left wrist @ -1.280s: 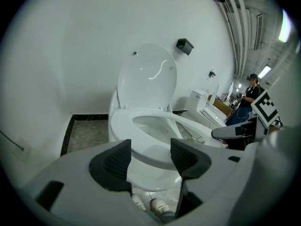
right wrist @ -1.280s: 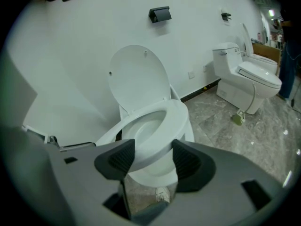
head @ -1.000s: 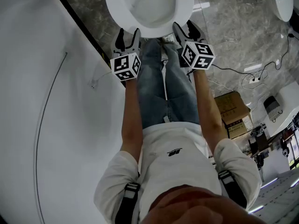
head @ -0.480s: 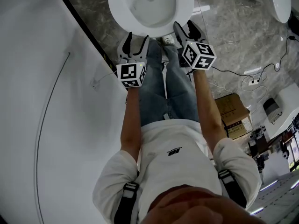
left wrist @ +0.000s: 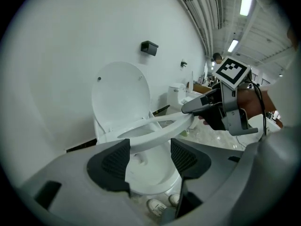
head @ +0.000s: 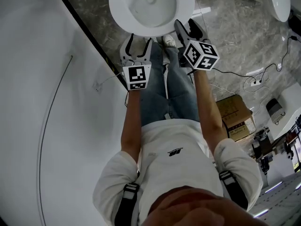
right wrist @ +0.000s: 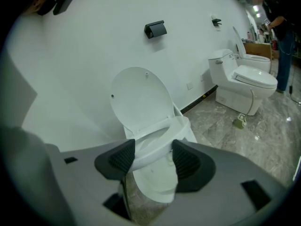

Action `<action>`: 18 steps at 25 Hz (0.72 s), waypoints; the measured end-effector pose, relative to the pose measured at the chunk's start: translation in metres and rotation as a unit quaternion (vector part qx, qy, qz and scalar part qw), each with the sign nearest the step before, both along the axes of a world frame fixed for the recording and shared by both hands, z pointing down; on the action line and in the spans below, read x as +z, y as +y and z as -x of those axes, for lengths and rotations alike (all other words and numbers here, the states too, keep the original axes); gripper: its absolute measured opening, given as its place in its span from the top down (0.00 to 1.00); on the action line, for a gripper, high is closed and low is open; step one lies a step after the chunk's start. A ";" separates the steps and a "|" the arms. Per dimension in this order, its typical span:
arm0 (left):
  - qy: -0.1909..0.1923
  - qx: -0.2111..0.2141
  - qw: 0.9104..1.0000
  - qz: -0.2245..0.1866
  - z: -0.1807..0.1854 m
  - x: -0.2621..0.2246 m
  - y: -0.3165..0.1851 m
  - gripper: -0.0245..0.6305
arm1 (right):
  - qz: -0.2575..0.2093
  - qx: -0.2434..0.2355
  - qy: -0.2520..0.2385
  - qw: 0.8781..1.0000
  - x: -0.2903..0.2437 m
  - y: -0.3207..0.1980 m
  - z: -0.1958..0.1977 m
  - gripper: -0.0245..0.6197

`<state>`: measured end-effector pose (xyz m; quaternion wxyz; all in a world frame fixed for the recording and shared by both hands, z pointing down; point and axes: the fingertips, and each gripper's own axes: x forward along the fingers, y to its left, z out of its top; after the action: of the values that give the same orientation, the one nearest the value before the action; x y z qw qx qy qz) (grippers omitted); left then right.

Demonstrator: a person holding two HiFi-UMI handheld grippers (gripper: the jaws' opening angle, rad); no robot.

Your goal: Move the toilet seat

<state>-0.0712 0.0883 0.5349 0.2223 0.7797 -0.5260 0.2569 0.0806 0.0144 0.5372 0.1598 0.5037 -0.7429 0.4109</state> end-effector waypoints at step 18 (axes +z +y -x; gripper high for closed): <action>0.019 -0.005 0.999 -0.025 0.005 -0.029 -0.026 0.55 | -0.072 0.000 0.022 0.997 -0.035 -0.023 0.000 0.55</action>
<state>-0.0758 0.0623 0.5062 0.2138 0.7871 -0.5321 0.2273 0.0809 -0.0087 0.5019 0.1390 0.5225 -0.7672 0.3451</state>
